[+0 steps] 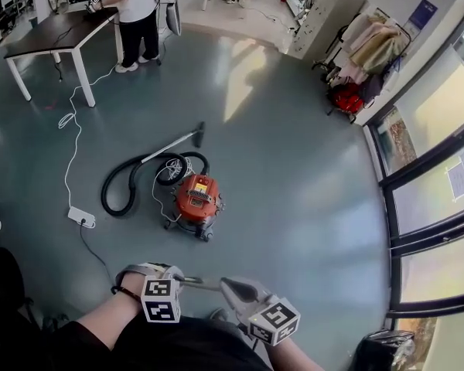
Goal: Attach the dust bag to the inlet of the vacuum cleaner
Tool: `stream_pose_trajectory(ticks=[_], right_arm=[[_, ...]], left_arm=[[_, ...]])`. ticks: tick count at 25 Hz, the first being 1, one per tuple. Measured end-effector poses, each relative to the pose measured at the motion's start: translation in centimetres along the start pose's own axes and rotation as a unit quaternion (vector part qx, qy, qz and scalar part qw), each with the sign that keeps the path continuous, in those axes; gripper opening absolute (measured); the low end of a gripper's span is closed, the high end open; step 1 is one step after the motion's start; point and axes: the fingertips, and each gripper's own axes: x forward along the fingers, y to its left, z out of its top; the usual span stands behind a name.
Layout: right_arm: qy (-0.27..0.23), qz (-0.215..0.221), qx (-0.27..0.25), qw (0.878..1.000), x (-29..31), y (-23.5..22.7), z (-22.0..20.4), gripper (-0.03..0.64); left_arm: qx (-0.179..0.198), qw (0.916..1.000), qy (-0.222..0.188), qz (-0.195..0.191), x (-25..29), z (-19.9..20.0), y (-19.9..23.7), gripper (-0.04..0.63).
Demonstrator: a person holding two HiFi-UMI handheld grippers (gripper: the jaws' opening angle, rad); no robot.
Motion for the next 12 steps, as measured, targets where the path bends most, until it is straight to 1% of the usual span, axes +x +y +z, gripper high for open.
stream_pose_trajectory(ticks=[6,9,12], right_arm=[[0.007,-0.030,0.017,0.999,4.1,-1.0,1.5,-0.007],[0.010,-0.034,0.027,0.999,5.2,-1.6,1.6,-0.006],[0.014,-0.030,0.034,0.999,5.6,-2.9,1.5,-0.006]], left_arm=[[0.015,0.9996,-0.006,-0.022,0.2,-3.0,3.2,0.038],[0.014,0.9993,-0.005,-0.033,0.9,-3.9,3.7,0.038],[0.008,0.9992,0.001,-0.039,2.0,-3.9,3.9,0.038]])
